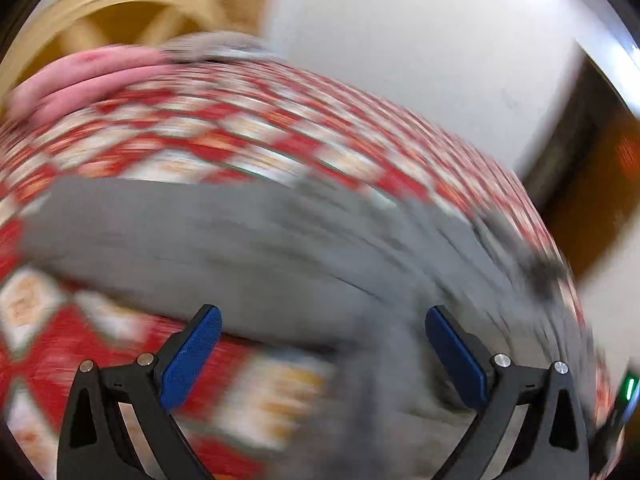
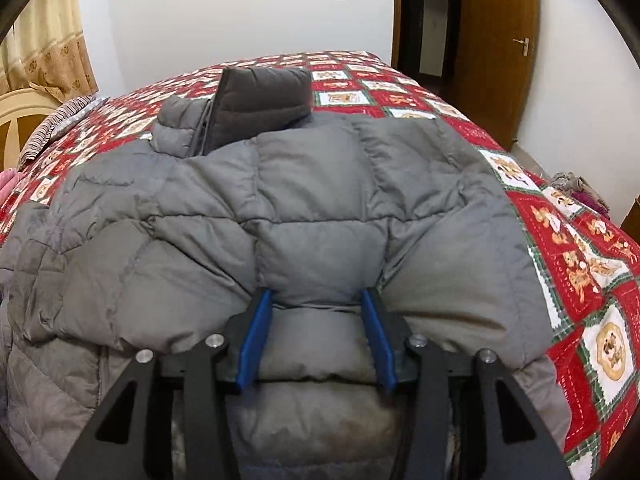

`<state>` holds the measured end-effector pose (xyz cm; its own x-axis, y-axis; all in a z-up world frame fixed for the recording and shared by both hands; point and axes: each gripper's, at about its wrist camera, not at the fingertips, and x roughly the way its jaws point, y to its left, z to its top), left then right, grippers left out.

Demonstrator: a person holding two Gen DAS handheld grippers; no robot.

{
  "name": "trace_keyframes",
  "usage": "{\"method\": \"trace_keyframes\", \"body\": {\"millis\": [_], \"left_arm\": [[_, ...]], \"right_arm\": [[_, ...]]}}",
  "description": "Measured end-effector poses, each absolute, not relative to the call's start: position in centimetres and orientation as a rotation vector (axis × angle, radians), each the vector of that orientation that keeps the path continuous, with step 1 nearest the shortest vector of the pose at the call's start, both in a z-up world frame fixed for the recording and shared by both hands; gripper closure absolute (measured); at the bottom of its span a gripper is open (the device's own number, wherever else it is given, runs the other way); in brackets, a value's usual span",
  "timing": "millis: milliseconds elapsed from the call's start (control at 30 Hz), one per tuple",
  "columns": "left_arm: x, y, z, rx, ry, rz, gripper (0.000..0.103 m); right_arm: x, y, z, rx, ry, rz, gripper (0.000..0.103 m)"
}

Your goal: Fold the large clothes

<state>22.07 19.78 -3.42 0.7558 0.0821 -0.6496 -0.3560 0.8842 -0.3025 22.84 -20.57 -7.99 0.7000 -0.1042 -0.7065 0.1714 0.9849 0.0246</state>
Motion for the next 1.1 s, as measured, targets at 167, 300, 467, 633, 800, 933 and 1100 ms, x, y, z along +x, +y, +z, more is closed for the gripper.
{"method": "trace_keyframes", "body": {"millis": [167,300,467,633,800,933,1100], "left_arm": [[19.1,31.4,-4.7,-0.655,0.681,0.663,0.001],[18.7,36.4,-7.7,-0.799,0.698,0.842,0.001],[20.8,36.7,-9.2,-0.715,0.714,0.851,0.001],[21.0,37.1,-9.9,-0.702,0.664,0.795,0.059],[21.5,37.4,-9.2,-0.733,0.643,0.668,0.093],[23.0,34.2,-4.5,-0.639,0.562,0.564,0.094],[24.1,23.0,3.4,-0.355,0.417,0.291,0.094]], "right_arm": [[22.9,-20.6,-8.0,0.09,0.779,-0.154,0.052],[22.9,-20.6,-8.0,0.084,0.779,-0.156,0.052],[23.0,-20.5,-8.1,0.076,0.78,-0.16,0.052],[23.0,-20.5,-8.0,0.076,0.78,-0.16,0.052],[23.0,-20.5,-8.0,0.079,0.779,-0.158,0.052],[23.0,-20.6,-8.0,0.087,0.777,-0.156,0.052],[23.0,-20.8,-8.0,0.108,0.772,-0.147,0.052]]}}
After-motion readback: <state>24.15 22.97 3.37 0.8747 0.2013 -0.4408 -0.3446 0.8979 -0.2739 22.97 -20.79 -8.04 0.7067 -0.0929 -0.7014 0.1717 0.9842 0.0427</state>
